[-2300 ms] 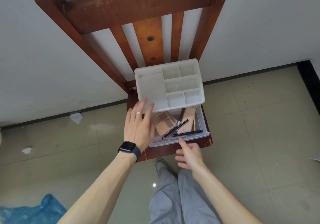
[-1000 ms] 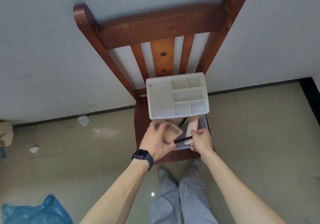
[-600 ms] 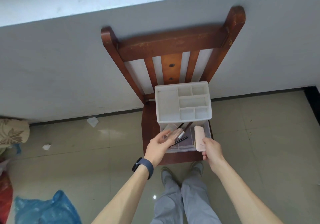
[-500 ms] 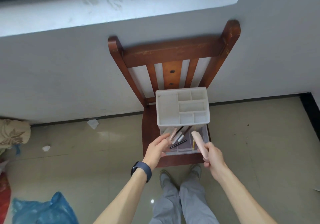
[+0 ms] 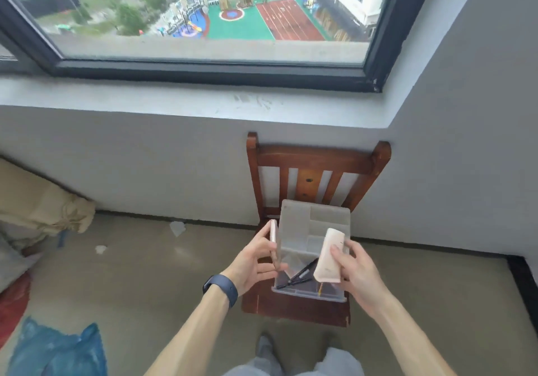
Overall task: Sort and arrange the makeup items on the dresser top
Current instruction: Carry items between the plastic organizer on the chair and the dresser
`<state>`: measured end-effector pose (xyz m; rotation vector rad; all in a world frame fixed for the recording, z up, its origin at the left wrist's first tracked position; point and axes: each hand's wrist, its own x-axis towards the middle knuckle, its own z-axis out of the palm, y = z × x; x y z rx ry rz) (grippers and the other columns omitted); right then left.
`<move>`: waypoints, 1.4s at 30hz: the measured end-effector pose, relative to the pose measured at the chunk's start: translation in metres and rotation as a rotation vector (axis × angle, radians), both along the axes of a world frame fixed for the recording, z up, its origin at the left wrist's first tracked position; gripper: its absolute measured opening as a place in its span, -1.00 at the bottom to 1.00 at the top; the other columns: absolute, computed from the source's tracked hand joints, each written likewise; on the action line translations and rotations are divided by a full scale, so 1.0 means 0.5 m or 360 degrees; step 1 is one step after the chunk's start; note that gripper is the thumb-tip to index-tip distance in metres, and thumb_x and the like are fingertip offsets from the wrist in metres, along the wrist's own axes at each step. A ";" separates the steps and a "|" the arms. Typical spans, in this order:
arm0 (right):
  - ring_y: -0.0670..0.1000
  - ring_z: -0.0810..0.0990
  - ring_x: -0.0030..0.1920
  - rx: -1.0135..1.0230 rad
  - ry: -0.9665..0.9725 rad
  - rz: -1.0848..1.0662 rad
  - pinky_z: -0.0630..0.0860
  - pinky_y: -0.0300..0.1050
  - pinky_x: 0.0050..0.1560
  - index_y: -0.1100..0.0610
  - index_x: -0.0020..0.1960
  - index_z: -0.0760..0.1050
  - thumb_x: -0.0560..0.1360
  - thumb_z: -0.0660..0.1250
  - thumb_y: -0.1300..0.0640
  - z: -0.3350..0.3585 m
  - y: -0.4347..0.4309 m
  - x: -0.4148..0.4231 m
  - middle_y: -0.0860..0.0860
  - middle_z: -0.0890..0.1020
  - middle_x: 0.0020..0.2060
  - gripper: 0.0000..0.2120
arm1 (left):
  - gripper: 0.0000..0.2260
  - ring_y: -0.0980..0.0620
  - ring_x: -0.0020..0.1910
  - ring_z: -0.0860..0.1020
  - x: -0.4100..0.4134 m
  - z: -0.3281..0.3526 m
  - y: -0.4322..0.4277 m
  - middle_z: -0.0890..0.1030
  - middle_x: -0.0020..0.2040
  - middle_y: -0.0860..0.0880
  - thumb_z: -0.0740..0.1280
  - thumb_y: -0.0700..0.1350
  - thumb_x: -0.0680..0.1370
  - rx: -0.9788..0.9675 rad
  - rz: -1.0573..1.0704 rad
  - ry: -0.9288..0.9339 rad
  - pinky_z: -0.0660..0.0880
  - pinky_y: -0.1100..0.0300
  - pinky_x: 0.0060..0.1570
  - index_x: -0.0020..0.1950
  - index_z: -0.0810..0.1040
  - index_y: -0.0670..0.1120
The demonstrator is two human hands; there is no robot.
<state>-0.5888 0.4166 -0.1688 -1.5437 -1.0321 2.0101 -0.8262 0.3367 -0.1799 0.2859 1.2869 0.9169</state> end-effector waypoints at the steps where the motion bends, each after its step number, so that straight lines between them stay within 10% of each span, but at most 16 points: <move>1: 0.14 0.72 0.04 0.0018 0.0018 0.0101 0.64 -0.02 -0.21 -0.06 0.39 0.39 0.54 0.43 -0.03 0.011 0.010 -0.007 0.10 0.67 0.13 -0.54 | -0.34 -0.25 0.10 0.66 -0.006 0.010 -0.004 0.55 0.26 -0.05 0.38 -0.01 0.33 0.0021 0.0056 0.0016 0.51 -0.02 0.12 0.39 0.36 0.40; 10: 0.11 0.74 -0.04 0.0083 0.0117 0.1000 0.67 0.09 -0.26 -0.29 0.24 0.43 0.52 0.47 0.00 0.056 0.005 -0.090 0.02 0.70 0.05 -0.62 | -0.44 -0.25 -0.01 0.65 0.063 0.043 -0.203 0.64 -0.21 -0.06 0.47 -0.09 0.30 0.0048 0.1182 0.0141 0.57 -0.11 0.14 0.28 0.50 0.23; 24: 0.12 0.75 -0.16 0.0330 0.0510 0.2780 0.63 -0.04 -0.30 -0.21 0.15 0.42 0.58 0.39 -0.03 0.207 -0.557 -0.145 -0.06 0.73 -0.07 -0.79 | -0.47 -0.16 -0.09 0.64 0.547 0.222 -0.879 0.62 -0.19 -0.07 0.55 -0.06 0.27 0.0043 0.2970 0.0615 0.58 0.07 -0.06 0.19 0.56 0.25; 42: 0.18 0.72 -0.17 0.0307 0.1227 0.3913 0.62 -0.03 -0.34 -0.13 0.16 0.46 0.60 0.36 0.10 0.360 -1.605 0.529 0.05 0.71 -0.10 -0.80 | -0.49 -0.07 -0.19 0.62 1.509 0.337 -1.580 0.67 -0.15 -0.06 0.56 -0.02 0.29 -0.0391 0.4151 0.1047 0.53 0.06 -0.04 0.18 0.54 0.28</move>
